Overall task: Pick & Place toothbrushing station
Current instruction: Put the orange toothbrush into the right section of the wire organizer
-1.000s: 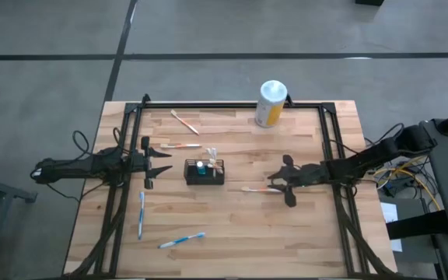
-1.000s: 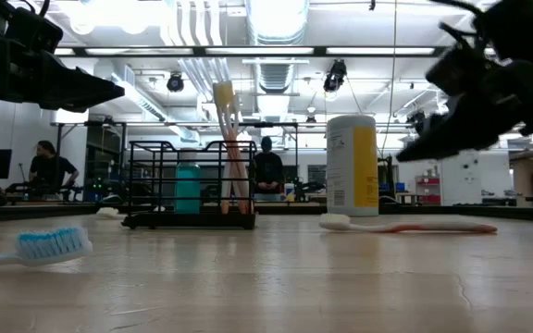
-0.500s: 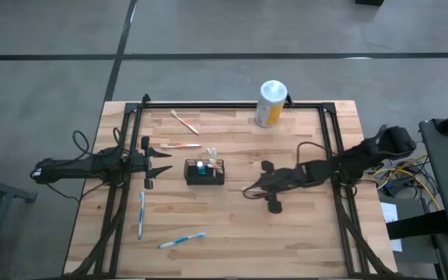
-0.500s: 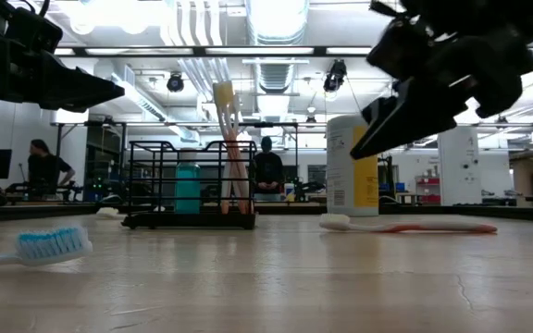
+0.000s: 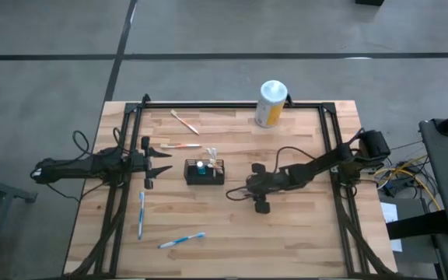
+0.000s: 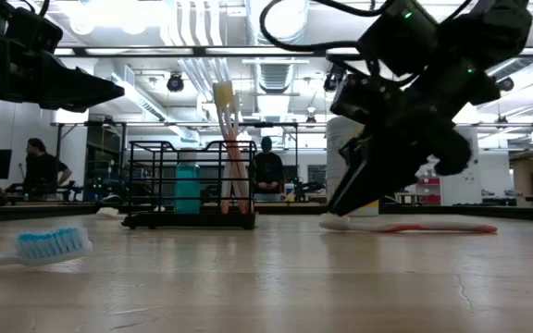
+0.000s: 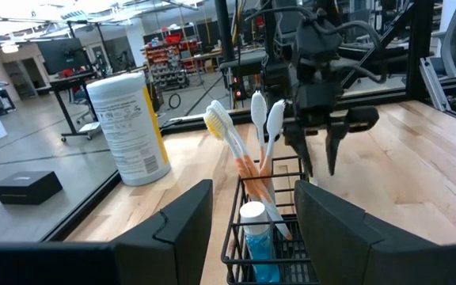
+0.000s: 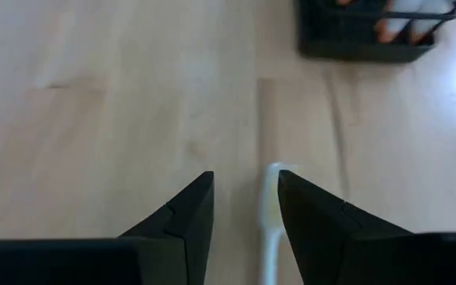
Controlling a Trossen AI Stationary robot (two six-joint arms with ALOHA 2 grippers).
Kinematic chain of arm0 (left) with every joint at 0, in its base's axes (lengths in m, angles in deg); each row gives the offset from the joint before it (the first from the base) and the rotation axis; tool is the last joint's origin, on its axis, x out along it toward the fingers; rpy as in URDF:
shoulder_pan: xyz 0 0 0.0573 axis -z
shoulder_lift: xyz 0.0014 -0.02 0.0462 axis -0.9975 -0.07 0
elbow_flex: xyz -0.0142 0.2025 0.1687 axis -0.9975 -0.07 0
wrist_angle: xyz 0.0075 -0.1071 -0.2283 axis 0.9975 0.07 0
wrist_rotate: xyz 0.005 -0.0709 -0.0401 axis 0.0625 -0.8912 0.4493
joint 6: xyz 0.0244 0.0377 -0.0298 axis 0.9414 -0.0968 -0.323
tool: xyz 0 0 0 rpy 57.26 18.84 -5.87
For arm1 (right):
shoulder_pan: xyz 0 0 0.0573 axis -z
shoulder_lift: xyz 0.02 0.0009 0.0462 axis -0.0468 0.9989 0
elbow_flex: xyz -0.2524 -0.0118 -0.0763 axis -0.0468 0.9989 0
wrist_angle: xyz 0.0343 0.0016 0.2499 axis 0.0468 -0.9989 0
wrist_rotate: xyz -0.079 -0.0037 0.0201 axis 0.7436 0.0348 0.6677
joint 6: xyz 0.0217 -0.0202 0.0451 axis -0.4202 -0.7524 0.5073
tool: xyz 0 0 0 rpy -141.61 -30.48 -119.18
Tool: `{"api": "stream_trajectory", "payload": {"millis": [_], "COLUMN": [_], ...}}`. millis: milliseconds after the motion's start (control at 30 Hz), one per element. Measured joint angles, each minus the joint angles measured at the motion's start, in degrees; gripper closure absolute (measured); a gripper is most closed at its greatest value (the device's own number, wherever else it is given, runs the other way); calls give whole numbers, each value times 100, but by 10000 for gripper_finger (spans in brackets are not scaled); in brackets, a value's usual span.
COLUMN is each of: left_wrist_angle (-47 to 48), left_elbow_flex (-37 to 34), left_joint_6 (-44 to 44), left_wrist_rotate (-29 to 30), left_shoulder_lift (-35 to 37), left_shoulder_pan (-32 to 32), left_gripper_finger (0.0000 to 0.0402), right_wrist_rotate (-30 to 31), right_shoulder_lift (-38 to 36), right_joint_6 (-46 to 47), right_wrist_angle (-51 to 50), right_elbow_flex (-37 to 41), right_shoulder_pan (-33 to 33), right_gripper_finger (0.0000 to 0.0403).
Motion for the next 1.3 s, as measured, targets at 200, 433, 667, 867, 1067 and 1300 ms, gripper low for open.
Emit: {"api": "stream_trajectory", "payload": {"millis": [200, 433, 667, 867, 1067, 1300], "left_wrist_angle": [0, 0, 0, 0, 2, 0], "left_elbow_flex": [1, 1, 2, 2, 0, 1], "left_joint_6": [-1, 0, -1, -1, -2, 0], "left_wrist_rotate": [1, 0, 1, 0, 1, -2], "left_shoulder_lift": [0, -9, -15, -15, -15, -17], "left_shoulder_pan": [0, -1, -1, 0, 0, -1], "left_gripper_finger": [216, 215, 215, 215, 215, 215], "right_wrist_rotate": [323, 305, 206, 144, 109, 129], "right_shoulder_lift": [133, 177, 176, 243, 630, 647], "right_joint_6": [-20, -83, -15, -26, 28, 27], "right_wrist_angle": [10, 16, 11, 76, 568, 582], "right_elbow_flex": [-143, -167, -98, -75, -73, -77], "right_shoulder_pan": [87, 176, 192, 186, 186, 186], "right_gripper_finger": [275, 269, 272, 269, 273, 278]}}
